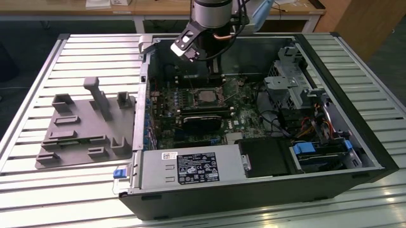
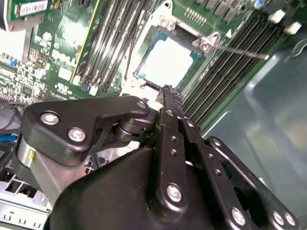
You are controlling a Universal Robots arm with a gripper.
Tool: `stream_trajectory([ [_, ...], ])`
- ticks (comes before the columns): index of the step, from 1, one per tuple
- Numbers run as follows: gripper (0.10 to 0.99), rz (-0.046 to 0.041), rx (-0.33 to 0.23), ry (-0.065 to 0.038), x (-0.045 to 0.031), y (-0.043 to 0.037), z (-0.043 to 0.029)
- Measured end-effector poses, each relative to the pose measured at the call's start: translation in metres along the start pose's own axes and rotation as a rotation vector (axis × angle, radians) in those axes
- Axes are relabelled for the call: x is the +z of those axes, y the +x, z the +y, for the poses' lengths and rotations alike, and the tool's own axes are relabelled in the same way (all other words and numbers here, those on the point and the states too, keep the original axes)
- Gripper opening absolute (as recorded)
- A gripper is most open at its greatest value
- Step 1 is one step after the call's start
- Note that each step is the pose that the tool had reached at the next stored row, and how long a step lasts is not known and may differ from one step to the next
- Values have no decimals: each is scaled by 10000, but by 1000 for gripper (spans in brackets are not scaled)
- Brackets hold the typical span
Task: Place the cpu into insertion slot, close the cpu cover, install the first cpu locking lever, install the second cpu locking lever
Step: 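Close the cpu cover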
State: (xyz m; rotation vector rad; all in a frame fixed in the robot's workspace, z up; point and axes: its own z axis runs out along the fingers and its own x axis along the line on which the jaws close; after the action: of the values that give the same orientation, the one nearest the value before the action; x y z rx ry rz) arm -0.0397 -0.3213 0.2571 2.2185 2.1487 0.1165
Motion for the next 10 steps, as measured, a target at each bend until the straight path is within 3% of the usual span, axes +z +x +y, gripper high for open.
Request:
stream_trajectory([
  [10, 102, -1, 0, 14, 25, 8, 283],
])
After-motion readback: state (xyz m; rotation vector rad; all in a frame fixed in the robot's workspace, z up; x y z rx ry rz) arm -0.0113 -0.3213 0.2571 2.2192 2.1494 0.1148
